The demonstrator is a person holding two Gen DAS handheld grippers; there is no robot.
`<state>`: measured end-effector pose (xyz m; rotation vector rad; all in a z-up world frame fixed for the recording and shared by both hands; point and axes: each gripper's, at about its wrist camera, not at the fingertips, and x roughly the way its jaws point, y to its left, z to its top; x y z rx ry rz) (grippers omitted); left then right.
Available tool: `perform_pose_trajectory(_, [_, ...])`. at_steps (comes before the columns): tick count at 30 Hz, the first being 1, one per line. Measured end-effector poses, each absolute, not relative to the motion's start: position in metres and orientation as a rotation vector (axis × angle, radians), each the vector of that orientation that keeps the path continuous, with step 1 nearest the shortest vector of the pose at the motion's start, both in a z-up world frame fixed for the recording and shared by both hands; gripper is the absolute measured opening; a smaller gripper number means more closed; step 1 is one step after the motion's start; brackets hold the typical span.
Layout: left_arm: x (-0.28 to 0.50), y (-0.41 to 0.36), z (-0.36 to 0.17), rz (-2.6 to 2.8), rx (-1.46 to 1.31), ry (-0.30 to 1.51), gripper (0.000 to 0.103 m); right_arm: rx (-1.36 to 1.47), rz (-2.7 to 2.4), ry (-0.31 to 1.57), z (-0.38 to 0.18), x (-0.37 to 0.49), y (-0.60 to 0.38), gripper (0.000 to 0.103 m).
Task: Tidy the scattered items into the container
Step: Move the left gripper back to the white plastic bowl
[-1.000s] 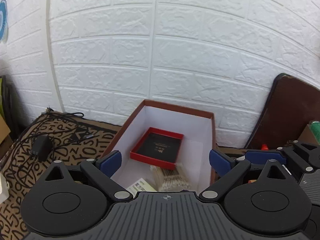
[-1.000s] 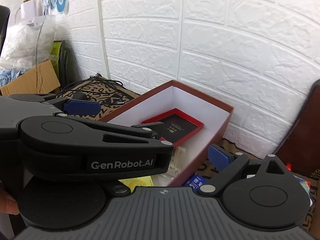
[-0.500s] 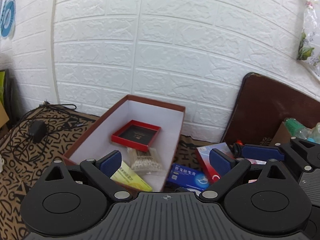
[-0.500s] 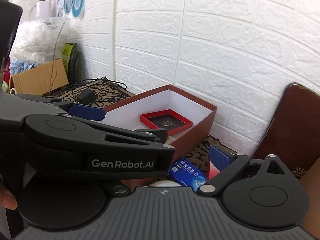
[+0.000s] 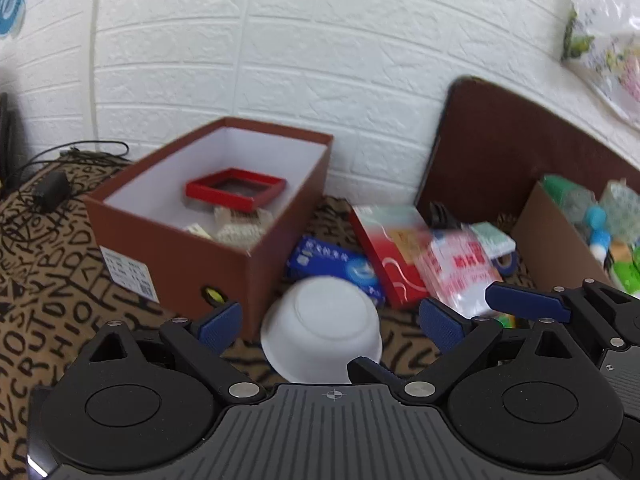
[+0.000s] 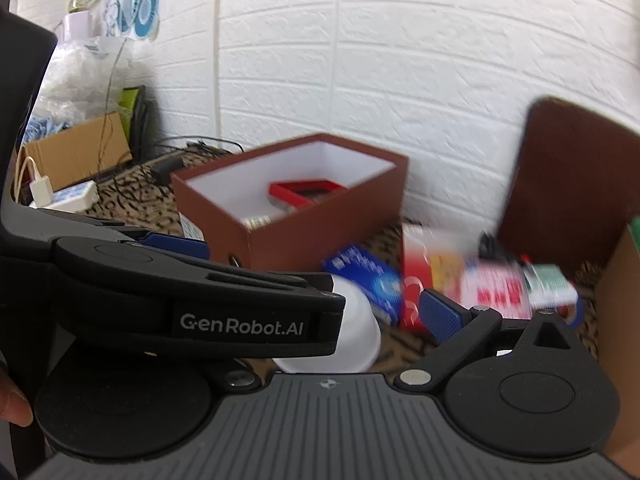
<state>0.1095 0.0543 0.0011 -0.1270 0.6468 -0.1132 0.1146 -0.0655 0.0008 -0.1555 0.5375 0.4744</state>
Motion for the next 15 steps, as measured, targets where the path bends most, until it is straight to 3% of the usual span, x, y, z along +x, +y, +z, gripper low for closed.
perform_pose_trajectory(15, [0.096,0.027,-0.06,-0.161,-0.139,0.677,0.101,-0.165,0.418,0.551,-0.055,0.092,-0.092,0.101])
